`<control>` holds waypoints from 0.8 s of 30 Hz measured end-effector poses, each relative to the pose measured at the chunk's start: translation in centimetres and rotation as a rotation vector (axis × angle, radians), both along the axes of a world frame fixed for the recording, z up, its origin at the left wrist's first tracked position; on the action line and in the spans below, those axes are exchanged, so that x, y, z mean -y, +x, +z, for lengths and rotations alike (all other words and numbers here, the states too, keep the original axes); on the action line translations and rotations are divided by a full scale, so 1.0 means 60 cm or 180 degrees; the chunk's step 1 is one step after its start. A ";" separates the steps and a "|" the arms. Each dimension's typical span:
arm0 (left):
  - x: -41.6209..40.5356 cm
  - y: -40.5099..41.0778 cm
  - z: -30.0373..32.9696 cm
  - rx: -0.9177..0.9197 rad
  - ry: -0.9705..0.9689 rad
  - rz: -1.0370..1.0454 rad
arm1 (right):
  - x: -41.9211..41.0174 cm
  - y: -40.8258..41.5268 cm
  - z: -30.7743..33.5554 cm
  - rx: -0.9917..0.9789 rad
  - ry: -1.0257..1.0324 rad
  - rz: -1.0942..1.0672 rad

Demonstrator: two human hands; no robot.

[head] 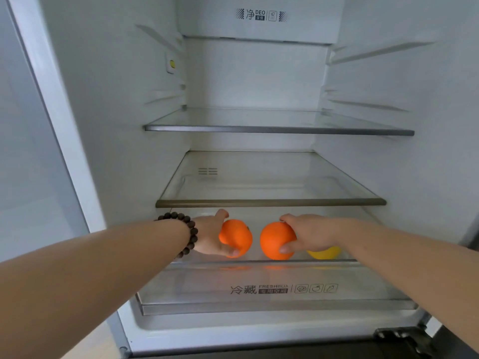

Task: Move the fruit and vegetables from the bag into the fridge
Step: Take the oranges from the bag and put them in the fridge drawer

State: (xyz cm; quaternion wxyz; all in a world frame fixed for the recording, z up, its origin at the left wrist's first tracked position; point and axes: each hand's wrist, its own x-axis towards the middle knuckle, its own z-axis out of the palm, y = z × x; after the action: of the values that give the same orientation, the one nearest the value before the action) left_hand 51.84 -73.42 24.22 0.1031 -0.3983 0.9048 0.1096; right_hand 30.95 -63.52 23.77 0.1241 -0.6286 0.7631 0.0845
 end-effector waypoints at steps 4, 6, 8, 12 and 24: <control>-0.007 0.006 0.002 0.0210 0.0045 0.0019 | -0.008 0.002 0.011 0.0137 -0.0037 0.0007; -0.014 0.010 0.012 0.0335 -0.0073 0.0010 | -0.014 0.004 0.019 0.0188 0.0035 -0.0023; -0.026 0.016 0.021 0.0307 -0.0187 -0.0010 | -0.021 0.010 0.027 0.0250 0.0090 -0.0064; -0.051 0.030 0.040 0.0158 -0.0186 0.0040 | -0.041 0.031 0.041 0.0144 0.0135 0.0021; -0.173 0.100 0.058 -0.1158 -0.0399 -0.0043 | -0.174 0.137 0.093 0.1042 -0.0867 -0.0230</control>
State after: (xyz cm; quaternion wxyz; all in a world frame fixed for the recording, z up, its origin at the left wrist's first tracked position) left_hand 57.83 -63.01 27.70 -0.0864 -0.3715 0.9162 0.1226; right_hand 39.19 -53.05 29.38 0.1633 -0.6172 0.7591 -0.1271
